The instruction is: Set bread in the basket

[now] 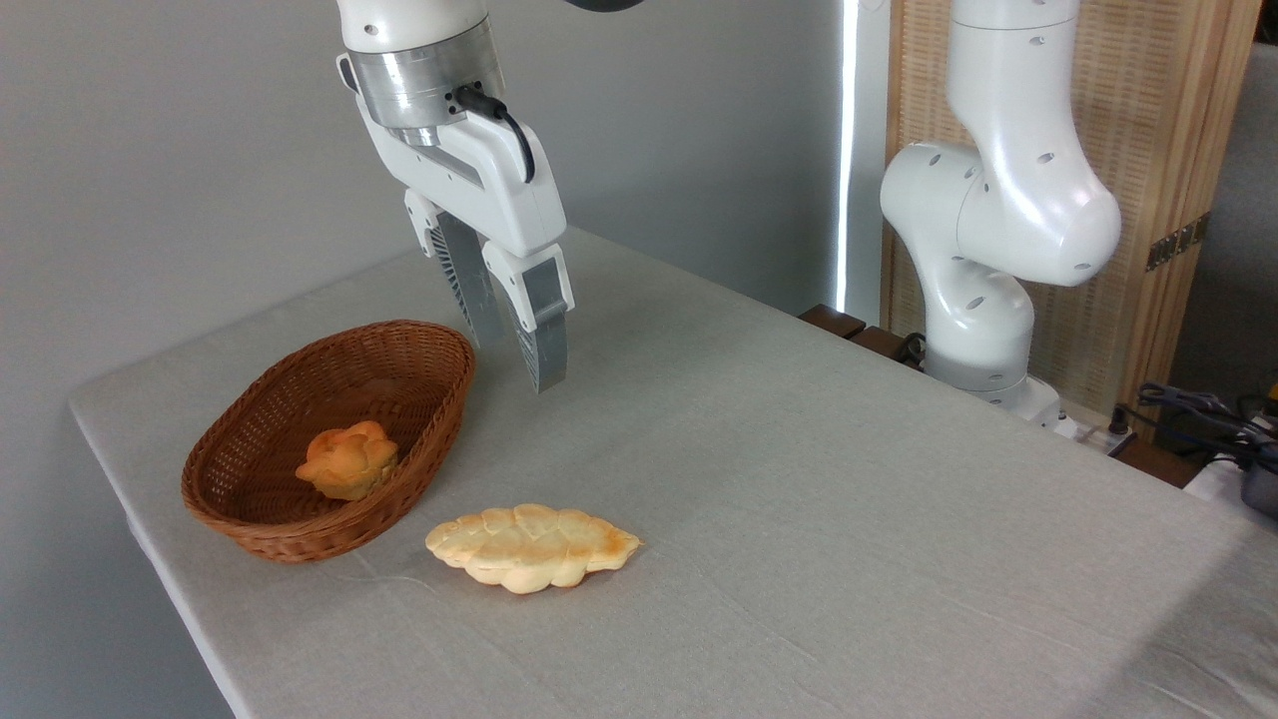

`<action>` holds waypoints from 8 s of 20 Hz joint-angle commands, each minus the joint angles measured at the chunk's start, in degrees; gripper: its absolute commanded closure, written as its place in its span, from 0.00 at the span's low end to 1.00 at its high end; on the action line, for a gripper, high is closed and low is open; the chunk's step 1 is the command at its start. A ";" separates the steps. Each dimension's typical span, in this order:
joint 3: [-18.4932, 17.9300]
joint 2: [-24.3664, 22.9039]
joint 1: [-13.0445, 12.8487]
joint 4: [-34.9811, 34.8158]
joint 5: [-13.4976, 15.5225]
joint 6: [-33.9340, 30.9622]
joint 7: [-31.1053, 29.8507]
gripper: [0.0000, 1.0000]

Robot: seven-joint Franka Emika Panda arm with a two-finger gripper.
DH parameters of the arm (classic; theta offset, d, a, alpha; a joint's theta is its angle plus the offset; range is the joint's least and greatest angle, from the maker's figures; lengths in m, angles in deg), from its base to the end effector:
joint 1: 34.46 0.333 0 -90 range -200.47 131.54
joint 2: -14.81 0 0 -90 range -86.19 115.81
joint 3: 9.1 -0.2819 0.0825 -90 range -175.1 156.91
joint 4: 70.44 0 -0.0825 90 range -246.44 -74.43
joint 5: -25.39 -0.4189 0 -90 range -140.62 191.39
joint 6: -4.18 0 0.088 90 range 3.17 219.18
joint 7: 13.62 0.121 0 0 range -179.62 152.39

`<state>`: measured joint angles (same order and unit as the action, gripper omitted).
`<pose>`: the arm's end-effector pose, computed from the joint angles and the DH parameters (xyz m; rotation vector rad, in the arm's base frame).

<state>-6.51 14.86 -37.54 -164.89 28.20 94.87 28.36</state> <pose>0.5832 -0.0638 0.5378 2.8129 -1.2384 -0.0736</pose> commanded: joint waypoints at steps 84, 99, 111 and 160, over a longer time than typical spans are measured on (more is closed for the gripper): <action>-0.03 0.31 -0.09 -5.56 0.97 11.25 15.31 0.00; -0.48 2.14 0.35 -18.83 -1.76 25.32 34.58 0.00; -0.30 6.63 0.18 -18.83 -4.04 28.57 34.49 0.00; 4.43 2.15 -0.35 -8.91 13.53 20.75 9.48 0.67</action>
<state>-4.33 16.83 -37.84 -176.46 37.65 117.18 47.25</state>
